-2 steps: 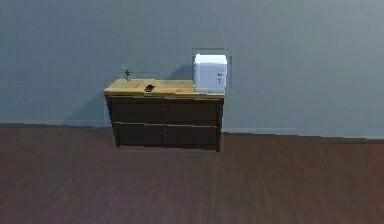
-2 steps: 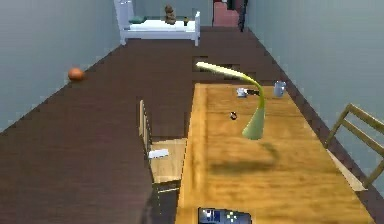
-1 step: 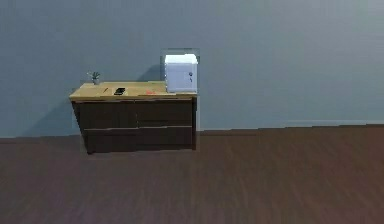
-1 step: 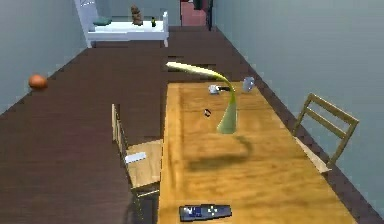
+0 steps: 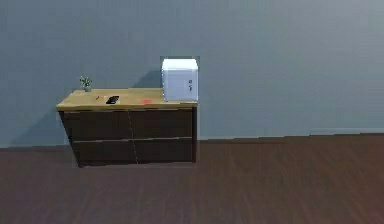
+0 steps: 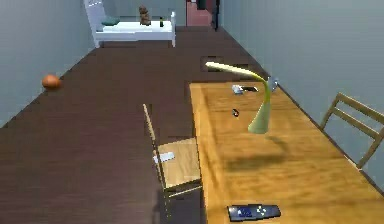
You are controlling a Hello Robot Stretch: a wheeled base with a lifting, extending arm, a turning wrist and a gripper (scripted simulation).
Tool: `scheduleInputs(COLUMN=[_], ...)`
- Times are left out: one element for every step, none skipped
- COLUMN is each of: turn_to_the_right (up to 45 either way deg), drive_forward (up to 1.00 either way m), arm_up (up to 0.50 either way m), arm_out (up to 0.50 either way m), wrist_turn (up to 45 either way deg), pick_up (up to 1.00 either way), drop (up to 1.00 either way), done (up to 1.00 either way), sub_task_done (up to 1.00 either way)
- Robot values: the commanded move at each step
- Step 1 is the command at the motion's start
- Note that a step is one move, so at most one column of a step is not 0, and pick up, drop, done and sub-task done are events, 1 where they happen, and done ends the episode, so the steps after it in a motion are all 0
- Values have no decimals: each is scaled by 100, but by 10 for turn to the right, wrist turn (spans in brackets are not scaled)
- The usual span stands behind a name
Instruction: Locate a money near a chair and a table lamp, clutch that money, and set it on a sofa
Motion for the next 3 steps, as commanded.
scheduleInputs(turn_to_the_right=[330,0,450], drive_forward=[0,95,0], arm_up=[0,0,0], arm_out=[0,0,0], wrist_turn=[0,0,0], pick_up=[0,0,0], drop=[0,0,0], done=[0,0,0], sub_task_done=[0,0,0])
